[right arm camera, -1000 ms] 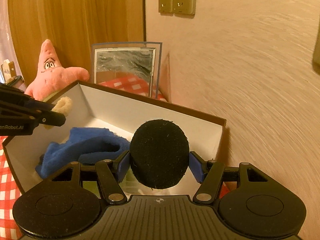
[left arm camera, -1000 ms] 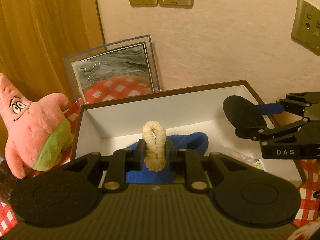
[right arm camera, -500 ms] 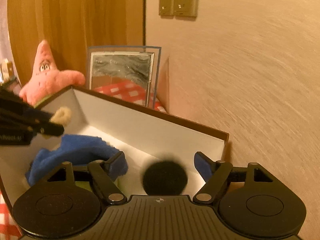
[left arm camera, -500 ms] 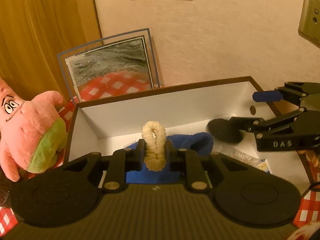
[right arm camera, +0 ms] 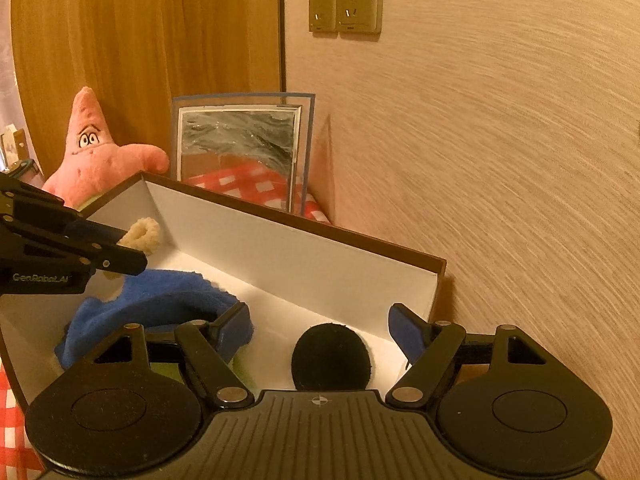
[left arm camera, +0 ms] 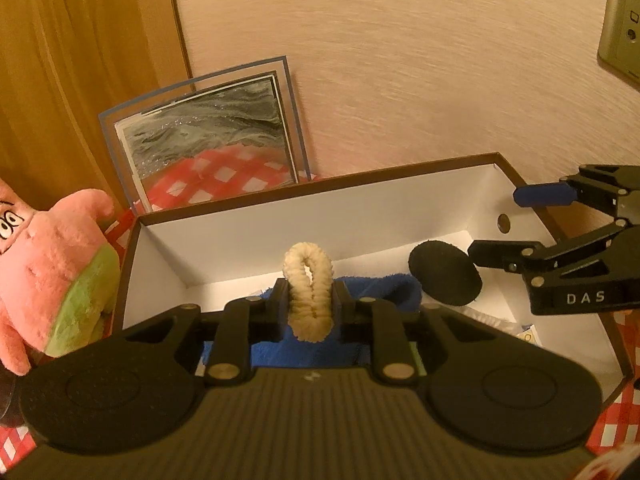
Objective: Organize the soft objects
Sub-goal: 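Open both grippers to drop the hair tie and black sponge into the box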
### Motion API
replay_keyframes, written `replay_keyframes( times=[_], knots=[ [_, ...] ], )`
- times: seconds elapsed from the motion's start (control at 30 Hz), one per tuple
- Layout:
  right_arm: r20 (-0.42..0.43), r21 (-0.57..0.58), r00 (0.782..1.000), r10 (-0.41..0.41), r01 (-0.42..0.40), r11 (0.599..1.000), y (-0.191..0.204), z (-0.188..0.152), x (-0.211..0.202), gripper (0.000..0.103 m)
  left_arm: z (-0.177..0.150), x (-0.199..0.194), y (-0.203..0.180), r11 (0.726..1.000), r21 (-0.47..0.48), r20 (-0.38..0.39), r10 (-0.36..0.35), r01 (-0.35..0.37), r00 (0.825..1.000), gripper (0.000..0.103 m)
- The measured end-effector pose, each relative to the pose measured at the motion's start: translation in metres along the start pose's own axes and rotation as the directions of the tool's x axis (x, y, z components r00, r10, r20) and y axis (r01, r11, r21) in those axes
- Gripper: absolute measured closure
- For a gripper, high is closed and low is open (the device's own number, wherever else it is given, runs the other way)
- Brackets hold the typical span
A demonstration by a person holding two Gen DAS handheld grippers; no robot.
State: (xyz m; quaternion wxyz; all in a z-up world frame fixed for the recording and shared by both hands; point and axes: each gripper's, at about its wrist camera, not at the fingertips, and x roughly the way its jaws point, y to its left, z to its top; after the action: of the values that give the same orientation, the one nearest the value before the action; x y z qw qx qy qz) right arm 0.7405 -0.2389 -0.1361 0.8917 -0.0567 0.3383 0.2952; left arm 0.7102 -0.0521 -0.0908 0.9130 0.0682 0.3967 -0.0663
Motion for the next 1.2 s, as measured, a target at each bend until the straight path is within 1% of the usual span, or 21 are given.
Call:
replay_keyframes(
  times=[0.03, 0.1, 0.13, 0.17, 0.2, 0.27, 0.47, 0.57, 0.8, 1.2],
  knots=[
    [0.002, 0.003, 1.000, -0.003, 0.003, 1.000, 0.000, 0.000, -0.001, 0.027, 0.001, 0.000, 0.000, 1.000, 0.002, 0.004, 0.000, 0.000, 1.000, 0.069],
    [0.007, 0.009, 1.000, -0.006, 0.006, 1.000, -0.001, 0.000, -0.002, 0.027, 0.003, 0.000, 0.001, 1.000, 0.001, 0.027, 0.015, -0.015, 1.000, 0.059],
    [0.008, 0.011, 1.000, -0.006, 0.006, 1.000, -0.002, 0.000, -0.003, 0.027, 0.004, 0.000, 0.002, 1.000, -0.005, 0.037, 0.025, -0.025, 0.999, 0.057],
    [0.008, 0.012, 1.000, -0.004, 0.004, 1.000, -0.003, 0.000, -0.005, 0.027, 0.006, 0.000, 0.004, 1.000, -0.011, 0.044, 0.030, -0.030, 0.999, 0.051],
    [0.008, 0.011, 1.000, 0.000, 0.000, 1.000, -0.003, 0.000, -0.006, 0.027, 0.007, 0.000, 0.006, 0.999, -0.017, 0.047, 0.032, -0.032, 0.998, 0.042],
    [0.012, 0.005, 1.000, 0.003, -0.003, 1.000, -0.003, -0.002, -0.011, 0.027, 0.008, -0.001, 0.011, 0.999, -0.027, 0.045, 0.035, -0.034, 0.998, 0.037],
    [0.011, 0.006, 1.000, 0.021, -0.021, 1.000, 0.000, -0.005, -0.022, 0.027, 0.004, -0.006, 0.024, 0.997, -0.061, 0.019, 0.055, -0.054, 0.998, 0.037],
    [0.006, 0.007, 0.999, 0.047, -0.047, 0.999, 0.004, -0.008, -0.027, 0.027, -0.003, -0.010, 0.027, 0.996, -0.071, 0.003, 0.051, -0.051, 0.999, 0.035],
    [0.000, -0.002, 0.998, 0.067, -0.067, 0.998, 0.013, -0.011, -0.036, 0.027, -0.018, -0.020, 0.025, 0.995, -0.092, -0.023, 0.036, -0.038, 0.999, 0.035],
    [0.027, -0.005, 0.997, 0.079, -0.079, 0.997, 0.020, -0.011, -0.057, 0.027, -0.020, -0.050, 0.017, 0.991, -0.135, 0.011, 0.022, -0.020, 1.000, 0.035]
  ],
)
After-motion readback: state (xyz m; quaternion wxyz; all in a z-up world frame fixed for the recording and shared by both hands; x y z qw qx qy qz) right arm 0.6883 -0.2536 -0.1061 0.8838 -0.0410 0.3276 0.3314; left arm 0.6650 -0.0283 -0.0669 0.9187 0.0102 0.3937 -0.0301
